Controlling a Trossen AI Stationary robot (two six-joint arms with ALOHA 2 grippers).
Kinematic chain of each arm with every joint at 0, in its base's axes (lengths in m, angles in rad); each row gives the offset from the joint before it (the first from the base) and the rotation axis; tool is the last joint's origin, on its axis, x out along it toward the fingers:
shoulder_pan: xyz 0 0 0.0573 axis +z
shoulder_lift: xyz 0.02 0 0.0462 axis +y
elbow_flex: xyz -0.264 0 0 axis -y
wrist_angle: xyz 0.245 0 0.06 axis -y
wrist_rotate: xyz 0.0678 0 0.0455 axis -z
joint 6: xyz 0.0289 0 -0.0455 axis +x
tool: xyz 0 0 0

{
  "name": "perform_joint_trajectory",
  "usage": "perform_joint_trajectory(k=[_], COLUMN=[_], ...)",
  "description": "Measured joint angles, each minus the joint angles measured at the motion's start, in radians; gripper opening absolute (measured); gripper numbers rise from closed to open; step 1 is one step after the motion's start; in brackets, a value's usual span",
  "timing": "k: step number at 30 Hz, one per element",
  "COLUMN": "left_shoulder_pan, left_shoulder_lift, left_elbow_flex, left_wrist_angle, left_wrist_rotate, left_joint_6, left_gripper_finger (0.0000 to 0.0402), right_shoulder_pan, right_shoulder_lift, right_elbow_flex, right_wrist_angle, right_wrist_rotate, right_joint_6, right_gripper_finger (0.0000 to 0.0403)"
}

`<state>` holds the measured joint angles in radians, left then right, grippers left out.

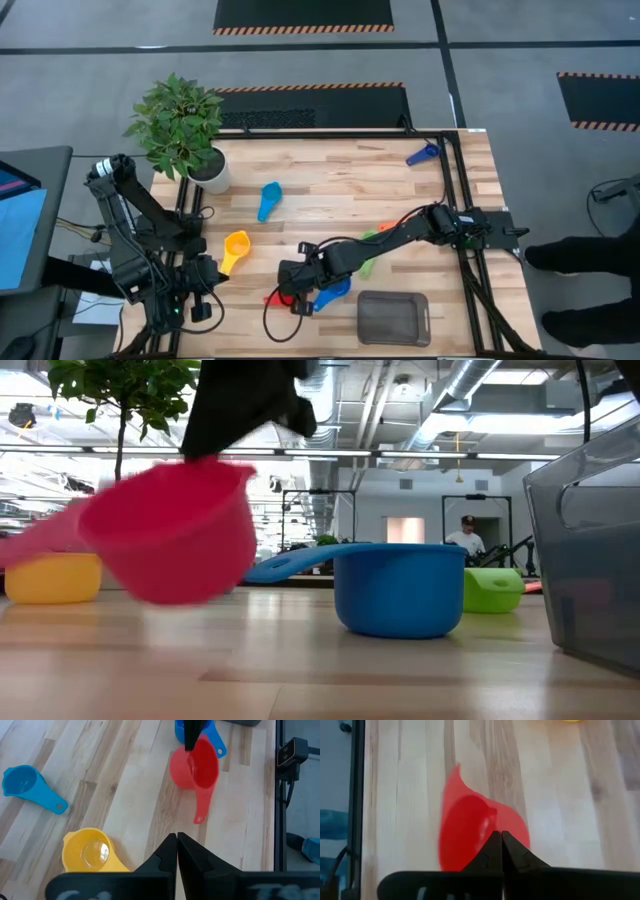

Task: Nest measuring cups in basket
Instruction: Put the red measuring cup into the transparent black bin

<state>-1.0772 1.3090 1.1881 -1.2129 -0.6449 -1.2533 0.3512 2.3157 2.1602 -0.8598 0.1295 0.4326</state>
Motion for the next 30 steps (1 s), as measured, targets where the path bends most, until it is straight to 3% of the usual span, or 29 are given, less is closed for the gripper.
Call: perform_joint_trajectory(k=[11,24,30], left_shoulder_pan=[0.0,0.0,0.0], left_shoulder_lift=[0.0,0.0,0.0], left_elbow_flex=[0.0,0.0,0.0], left_wrist_angle=[0.0,0.0,0.0], left_wrist_rotate=[-0.004,-0.003,-0.003], left_joint_6=[0.004,0.003,0.011], left_gripper_finger=[0.0,0.0,0.0], right_shoulder_pan=[0.0,0.0,-0.006], right_shoulder_lift=[0.014,0.013,0.013], right_elbow_flex=[0.027,-0.074,-0.074], right_wrist_angle=[-0.068,0.057,0.061], right_wrist_rotate=[0.0,0.004,0.005], right_joint_6=[-0.011,0.035,0.033], right_gripper_finger=[0.0001,0.0002,0.0046])
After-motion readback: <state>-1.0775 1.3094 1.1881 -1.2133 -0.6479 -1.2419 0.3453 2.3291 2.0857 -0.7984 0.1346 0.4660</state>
